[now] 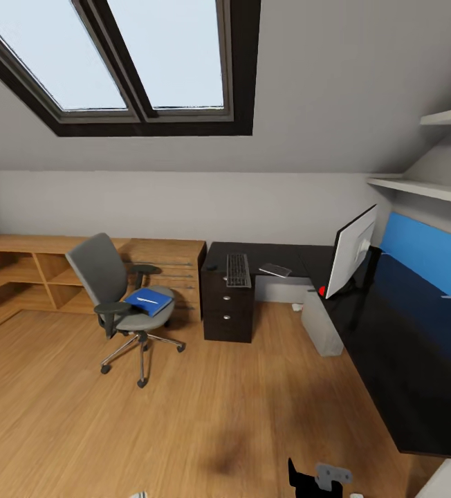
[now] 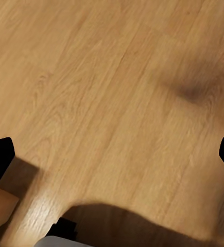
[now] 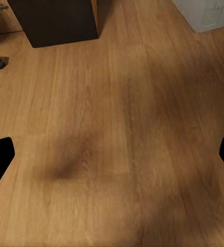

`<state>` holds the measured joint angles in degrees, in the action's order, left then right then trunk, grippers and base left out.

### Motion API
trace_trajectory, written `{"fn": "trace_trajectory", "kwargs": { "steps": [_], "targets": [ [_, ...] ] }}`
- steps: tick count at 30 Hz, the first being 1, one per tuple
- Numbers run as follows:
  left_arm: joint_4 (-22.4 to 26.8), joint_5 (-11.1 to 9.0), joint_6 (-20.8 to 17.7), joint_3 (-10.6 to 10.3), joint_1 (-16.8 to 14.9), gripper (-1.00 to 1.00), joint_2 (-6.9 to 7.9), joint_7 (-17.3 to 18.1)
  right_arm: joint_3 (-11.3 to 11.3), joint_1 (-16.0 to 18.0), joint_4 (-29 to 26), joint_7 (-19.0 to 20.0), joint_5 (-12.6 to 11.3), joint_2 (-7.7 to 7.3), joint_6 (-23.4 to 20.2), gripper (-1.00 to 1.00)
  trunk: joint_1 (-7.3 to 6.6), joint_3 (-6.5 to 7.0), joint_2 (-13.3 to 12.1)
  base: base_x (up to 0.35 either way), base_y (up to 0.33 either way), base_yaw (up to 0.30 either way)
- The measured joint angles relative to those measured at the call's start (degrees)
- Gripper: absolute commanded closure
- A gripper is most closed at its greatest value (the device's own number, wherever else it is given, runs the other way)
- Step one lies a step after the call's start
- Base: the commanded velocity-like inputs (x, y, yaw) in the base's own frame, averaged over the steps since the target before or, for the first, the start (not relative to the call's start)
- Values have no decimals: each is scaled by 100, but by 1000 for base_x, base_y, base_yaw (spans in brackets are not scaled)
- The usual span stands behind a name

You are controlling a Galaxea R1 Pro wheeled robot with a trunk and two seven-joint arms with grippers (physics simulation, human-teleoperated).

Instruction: In the bedroom, organize the workspace by keeping the computer under the desk, ensuring the monitor is on the desk, placing the keyboard on the desk next to the monitor, placing the mouse on the desk next to the keyboard, moving the folder from the swivel chair onto the desk next to the mouse, stacking the notebook on top of the folder with the pen on top of the notebook, and positioning the swivel chair next to the desk.

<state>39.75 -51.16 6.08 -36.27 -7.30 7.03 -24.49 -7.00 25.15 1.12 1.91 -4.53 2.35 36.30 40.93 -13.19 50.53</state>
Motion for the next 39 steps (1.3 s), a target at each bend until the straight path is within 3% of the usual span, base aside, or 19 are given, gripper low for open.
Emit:
{"fn": "trace_trajectory", "kwargs": {
  "steps": [6, 11, 16, 20, 25, 26, 28, 29, 30, 32, 39],
  "targets": [
    [0, 0, 89, 1, 0, -100, 0, 0, 43, 1, -19, 3, 6, -3, 78, -100, 0, 0, 0, 0, 0, 0],
    [0, 6, 105, 1, 0, -100, 0, 0, 247, 5, -221, -9, -12, -7, 144, -100, 0, 0, 0, 0, 0, 0],
    [0, 6, 106, 1, 0, -100, 0, 6, 307, 8, -1245, -229, -3, -11, -157, -100, 0, 0, 0, 0, 0, 0],
    [0, 2, 105, -11, 0, -100, 0, 7, 302, 11, -2186, -489, 32, -19, -977, -100, 0, 1, 0, 0, 0, 0],
    [0, 0, 105, -18, 0, -100, 0, 8, 302, 14, -3647, -760, 43, -25, -2471, -100, 0, 1, 0, 0, 0, 0],
    [-1, 0, 105, -10, 0, -100, 0, 8, 303, 20, -4177, -894, 50, -27, -3030, -100, 0, 1, 0, 0, 0, 0],
    [0, 0, 107, -1, 0, -100, 0, 8, 294, 28, -4684, -1075, 51, -52, -3526, -100, 0, 1, 0, 0, 0, 0],
    [0, -3, 110, 13, 1, -100, 4, 6, 265, 46, -5116, -1331, 42, -161, -4036, -100, 0, 1, 0, 0, 0, 0],
    [0, -5, 110, 20, 1, -100, 9, 3, 228, 56, -5263, -1438, 22, -288, -4262, -100, 0, 1, 0, 0, 0, 0],
    [0, -7, 109, 25, 1, -100, 8, 2, 219, 65, -5317, -1532, 2, -471, -4436, -100, 0, 0, 0, 0, 0, 0],
    [-4, -9, 111, 17, 0, -100, 1, 0, 205, 73, -5312, -1598, 39, -712, -4337, -100, 0, 0, 0, 0, 0, 0]
  ]
}}
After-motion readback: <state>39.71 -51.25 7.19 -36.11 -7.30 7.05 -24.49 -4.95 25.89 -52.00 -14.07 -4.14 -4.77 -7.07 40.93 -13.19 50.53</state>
